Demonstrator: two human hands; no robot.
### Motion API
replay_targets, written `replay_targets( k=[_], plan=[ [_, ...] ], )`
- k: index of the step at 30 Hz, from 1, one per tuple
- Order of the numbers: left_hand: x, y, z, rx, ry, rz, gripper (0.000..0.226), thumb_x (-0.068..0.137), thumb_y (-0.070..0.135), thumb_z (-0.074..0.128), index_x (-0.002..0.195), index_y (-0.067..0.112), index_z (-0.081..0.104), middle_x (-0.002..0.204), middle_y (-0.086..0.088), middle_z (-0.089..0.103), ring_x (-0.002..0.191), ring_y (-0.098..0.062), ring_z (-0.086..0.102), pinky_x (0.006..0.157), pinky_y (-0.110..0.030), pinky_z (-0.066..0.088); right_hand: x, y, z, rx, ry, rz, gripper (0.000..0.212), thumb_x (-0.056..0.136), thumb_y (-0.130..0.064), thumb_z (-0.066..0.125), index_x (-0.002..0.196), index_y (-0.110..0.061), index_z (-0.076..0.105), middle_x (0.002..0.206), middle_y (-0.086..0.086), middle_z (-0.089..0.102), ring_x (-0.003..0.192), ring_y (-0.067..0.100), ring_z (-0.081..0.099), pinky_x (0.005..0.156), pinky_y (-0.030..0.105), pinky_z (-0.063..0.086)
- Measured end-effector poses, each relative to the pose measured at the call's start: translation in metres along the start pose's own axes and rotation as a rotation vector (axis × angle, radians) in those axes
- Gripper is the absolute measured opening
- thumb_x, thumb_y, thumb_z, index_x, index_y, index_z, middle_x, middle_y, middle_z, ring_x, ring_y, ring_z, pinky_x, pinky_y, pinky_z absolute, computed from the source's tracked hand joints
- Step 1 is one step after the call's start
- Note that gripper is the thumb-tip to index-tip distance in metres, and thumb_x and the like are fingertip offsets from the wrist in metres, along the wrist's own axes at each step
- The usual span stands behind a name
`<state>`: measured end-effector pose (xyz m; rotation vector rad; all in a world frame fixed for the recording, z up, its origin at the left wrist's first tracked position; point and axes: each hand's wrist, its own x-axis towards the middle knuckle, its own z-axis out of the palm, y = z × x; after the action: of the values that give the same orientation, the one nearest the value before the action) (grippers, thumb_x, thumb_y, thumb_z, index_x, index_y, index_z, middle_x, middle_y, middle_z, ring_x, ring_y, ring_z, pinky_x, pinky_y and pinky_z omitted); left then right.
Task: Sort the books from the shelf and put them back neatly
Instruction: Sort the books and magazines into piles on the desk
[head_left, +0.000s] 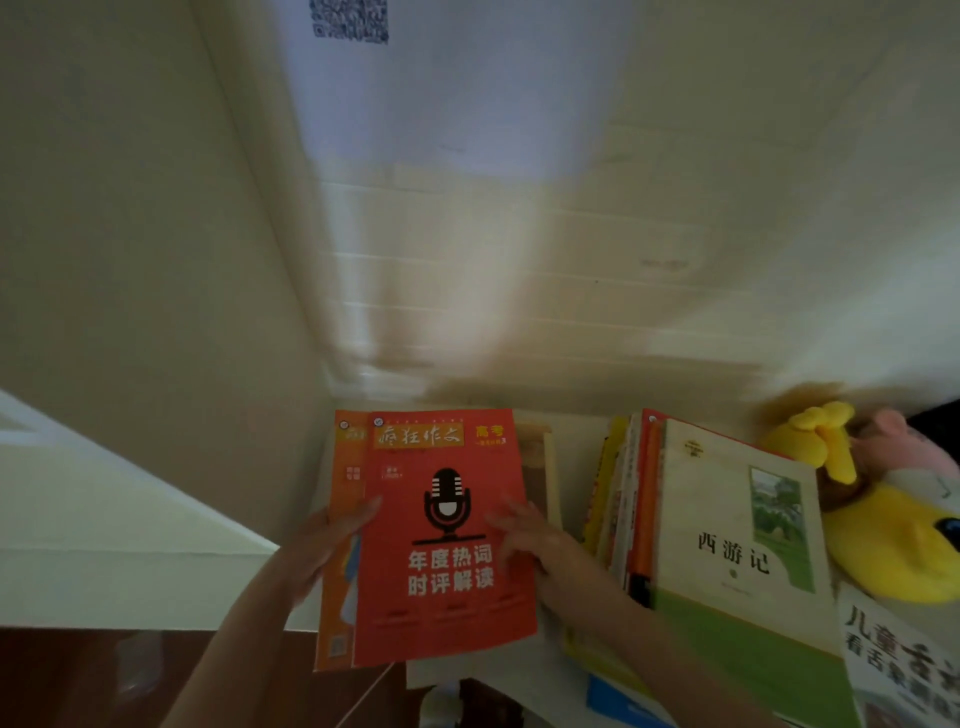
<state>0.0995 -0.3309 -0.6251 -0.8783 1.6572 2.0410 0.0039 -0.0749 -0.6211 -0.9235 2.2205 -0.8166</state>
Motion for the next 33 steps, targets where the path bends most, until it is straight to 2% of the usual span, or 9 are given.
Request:
replay_targets(
  k=[2,6,8,12,14,16,18,29,33],
  plan=[
    [0.002,-0.003,0.002,-0.008,0.013,0.028,0.081,0.050,0.058,0.080,0.117,0.017,0.061,0.105,-0.011,0.073,0.095,-0.031,0.070,0.093,-0.053,0.049,0.001,0.005,0.002,0.121,0.137,0.053,0.041,0.090,-0.007,0.061,0.116,-0.036,0.051,0.152,-0.014,0.019,0.146,0.010,0.008,0.119,0.026,0.014],
    [0.006,-0.010,0.006,-0.085,0.104,0.061,0.076,0.050,0.050,0.083,0.117,0.020,0.062,0.102,-0.012,0.073,0.092,-0.033,0.071,0.087,-0.052,0.053,0.006,-0.012,0.010,0.496,0.172,0.172,0.047,0.092,-0.010,0.060,0.134,-0.024,0.045,0.122,0.001,0.065,0.111,0.021,0.063,0.089,0.036,0.054],
    [0.009,-0.012,0.008,-0.105,0.167,0.074,0.076,0.047,0.048,0.083,0.114,0.019,0.063,0.097,-0.014,0.074,0.087,-0.035,0.071,0.082,-0.052,0.056,0.007,-0.010,0.013,0.424,0.171,0.216,0.066,0.089,-0.005,0.062,0.141,-0.032,0.031,0.136,-0.003,0.051,0.120,0.018,0.055,0.095,0.039,0.049],
    [0.011,-0.019,0.007,-0.191,0.199,0.100,0.075,0.052,0.040,0.085,0.118,0.014,0.061,0.098,-0.022,0.071,0.086,-0.044,0.069,0.078,-0.059,0.054,0.009,0.010,0.029,-0.167,0.018,0.083,0.064,0.095,0.002,0.044,0.150,-0.023,0.024,0.146,-0.019,0.000,0.144,0.010,-0.009,0.120,0.045,-0.005],
    [0.010,-0.021,0.007,-0.198,0.175,0.108,0.058,0.069,0.028,0.083,0.120,0.012,0.058,0.098,-0.024,0.071,0.085,-0.045,0.068,0.075,-0.057,0.056,0.011,0.008,0.028,-0.047,0.047,0.145,0.067,0.097,-0.003,0.044,0.148,-0.037,0.017,0.151,-0.016,-0.004,0.143,0.012,-0.015,0.119,0.045,-0.008],
    [0.010,-0.022,0.005,-0.171,0.197,0.135,0.037,0.082,0.017,0.070,0.117,0.012,0.059,0.093,-0.021,0.072,0.080,-0.042,0.070,0.066,-0.049,0.059,0.020,0.002,0.017,0.158,0.226,0.286,0.068,0.095,0.001,0.044,0.147,-0.035,0.021,0.157,-0.006,0.015,0.147,0.019,0.008,0.119,0.040,0.017],
    [0.008,-0.020,0.003,-0.136,0.261,0.170,0.028,0.085,0.013,0.065,0.113,0.012,0.061,0.088,-0.017,0.073,0.074,-0.037,0.071,0.062,-0.043,0.058,0.029,0.007,0.003,0.475,0.423,0.482,0.057,0.095,-0.002,0.050,0.145,-0.019,0.030,0.130,-0.002,0.046,0.123,0.014,0.045,0.095,0.026,0.046],
    [-0.010,-0.005,-0.010,-0.004,0.379,0.276,0.024,0.080,0.024,0.075,0.102,0.028,0.065,0.084,-0.007,0.075,0.073,-0.031,0.072,0.075,-0.053,0.056,0.056,0.014,0.000,0.361,0.407,0.831,0.088,0.062,-0.025,0.089,0.130,-0.005,0.037,0.131,0.012,0.047,0.124,0.028,0.046,0.099,0.042,0.046],
    [-0.011,-0.002,-0.010,-0.009,0.394,0.290,0.022,0.084,0.020,0.069,0.105,0.023,0.065,0.083,-0.007,0.075,0.072,-0.031,0.072,0.074,-0.052,0.057,0.055,0.002,-0.002,0.415,0.541,0.664,0.061,0.067,-0.011,0.085,0.108,-0.012,0.040,0.103,0.002,0.056,0.093,0.017,0.057,0.064,0.025,0.051]
  ],
)
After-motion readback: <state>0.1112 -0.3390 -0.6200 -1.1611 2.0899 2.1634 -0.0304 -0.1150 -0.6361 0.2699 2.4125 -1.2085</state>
